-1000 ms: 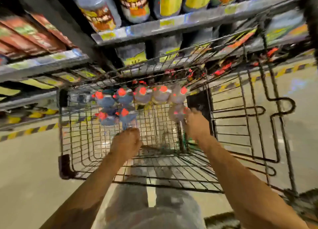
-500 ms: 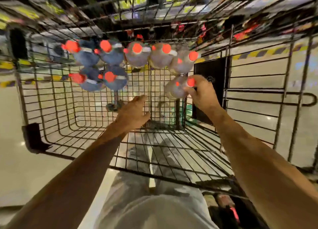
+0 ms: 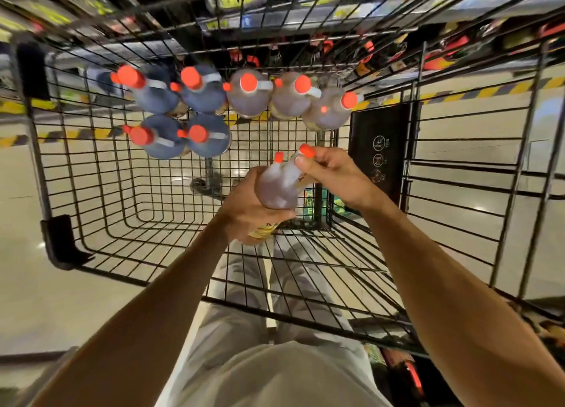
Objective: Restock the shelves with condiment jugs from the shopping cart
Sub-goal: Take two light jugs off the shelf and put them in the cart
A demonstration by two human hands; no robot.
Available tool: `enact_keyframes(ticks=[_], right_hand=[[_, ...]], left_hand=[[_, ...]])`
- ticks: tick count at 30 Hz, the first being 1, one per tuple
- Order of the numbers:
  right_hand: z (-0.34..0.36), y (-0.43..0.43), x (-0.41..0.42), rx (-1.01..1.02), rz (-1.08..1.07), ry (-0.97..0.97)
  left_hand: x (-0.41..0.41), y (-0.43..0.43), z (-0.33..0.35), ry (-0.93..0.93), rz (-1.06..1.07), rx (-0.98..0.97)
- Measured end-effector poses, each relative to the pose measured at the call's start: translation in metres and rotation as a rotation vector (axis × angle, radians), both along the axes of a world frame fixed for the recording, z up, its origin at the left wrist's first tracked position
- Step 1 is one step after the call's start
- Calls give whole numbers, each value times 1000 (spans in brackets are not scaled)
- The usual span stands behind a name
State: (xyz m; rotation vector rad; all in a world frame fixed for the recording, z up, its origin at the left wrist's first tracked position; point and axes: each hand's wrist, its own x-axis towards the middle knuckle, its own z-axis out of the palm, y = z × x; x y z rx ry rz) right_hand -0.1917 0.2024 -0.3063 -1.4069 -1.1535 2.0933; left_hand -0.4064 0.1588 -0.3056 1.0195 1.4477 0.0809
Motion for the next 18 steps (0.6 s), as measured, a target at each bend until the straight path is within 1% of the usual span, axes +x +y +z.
enact_keyframes(ticks=[3,5,6,8,9,10,13,18], right_hand=[[-1,1,-4,-22,-15,18],[-5,1,-4,-58,-106,-14],[-12,2,-1,-66,-207,-61],[-25,8,5,-1,-416,-271],[-31,12,8,39,-484,-355],[-36,17,10,72,-523,-399],[-48,33,5,159,-532,-446],[-74,38,-2,157,-639,-554]], left_hand=[[1,0,-4,11,24,-17],[2,2,-8,-3,57,-54],[2,2,-11,-29,77,-60],[1,1,-15,-90,126,-50],[2,1,-13,-114,150,-50],[2,0,-15,-123,167,-45],[-1,0,-21,-135,209,-43],[-9,-4,-30,-146,203,-7]])
